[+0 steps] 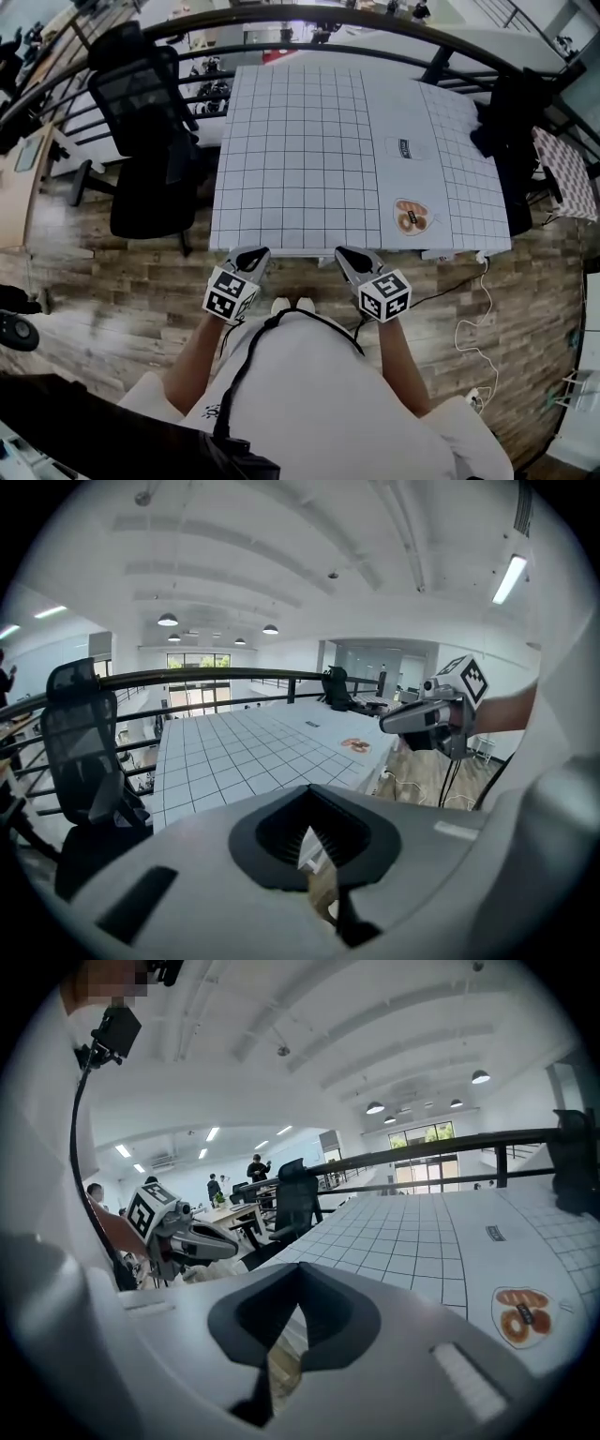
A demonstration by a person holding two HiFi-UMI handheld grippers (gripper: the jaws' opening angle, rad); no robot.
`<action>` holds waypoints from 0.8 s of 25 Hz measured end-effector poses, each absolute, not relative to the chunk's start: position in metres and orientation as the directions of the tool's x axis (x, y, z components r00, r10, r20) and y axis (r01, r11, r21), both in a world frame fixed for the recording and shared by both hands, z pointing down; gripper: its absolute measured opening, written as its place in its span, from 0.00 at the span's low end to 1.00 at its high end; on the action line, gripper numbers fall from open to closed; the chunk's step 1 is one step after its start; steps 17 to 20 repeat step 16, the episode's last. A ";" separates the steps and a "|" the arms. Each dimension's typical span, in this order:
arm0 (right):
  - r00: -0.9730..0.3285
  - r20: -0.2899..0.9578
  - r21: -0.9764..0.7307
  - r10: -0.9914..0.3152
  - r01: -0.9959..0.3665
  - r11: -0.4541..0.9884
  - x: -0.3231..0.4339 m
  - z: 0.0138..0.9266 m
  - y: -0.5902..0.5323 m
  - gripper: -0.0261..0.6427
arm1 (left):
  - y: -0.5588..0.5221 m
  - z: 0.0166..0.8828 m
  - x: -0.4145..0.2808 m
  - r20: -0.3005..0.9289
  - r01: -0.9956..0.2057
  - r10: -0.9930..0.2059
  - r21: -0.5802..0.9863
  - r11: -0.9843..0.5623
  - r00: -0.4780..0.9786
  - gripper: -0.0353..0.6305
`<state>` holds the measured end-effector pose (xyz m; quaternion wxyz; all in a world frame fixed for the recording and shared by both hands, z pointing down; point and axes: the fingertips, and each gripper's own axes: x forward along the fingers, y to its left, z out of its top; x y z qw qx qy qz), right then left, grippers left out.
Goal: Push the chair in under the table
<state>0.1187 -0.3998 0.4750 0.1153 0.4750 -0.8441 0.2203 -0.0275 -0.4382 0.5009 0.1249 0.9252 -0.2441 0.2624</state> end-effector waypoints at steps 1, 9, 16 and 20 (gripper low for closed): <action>-0.522 0.400 -0.262 -0.753 -0.853 0.452 0.119 0.473 -0.401 0.05 | -0.439 0.500 -0.028 0.543 -0.521 -0.392 0.101 -0.848 0.743 0.06; -0.541 0.403 -0.253 -0.739 -0.841 0.478 0.107 0.469 -0.401 0.05 | -0.443 0.493 -0.034 0.534 -0.530 -0.407 0.091 -0.843 0.741 0.06; -0.532 0.415 -0.265 -0.738 -0.847 0.461 0.118 0.449 -0.406 0.05 | -0.454 0.468 -0.027 0.559 -0.510 -0.390 0.069 -0.858 0.732 0.06; -0.532 0.415 -0.265 -0.738 -0.847 0.461 0.118 0.449 -0.406 0.05 | -0.454 0.468 -0.027 0.559 -0.510 -0.390 0.069 -0.858 0.732 0.06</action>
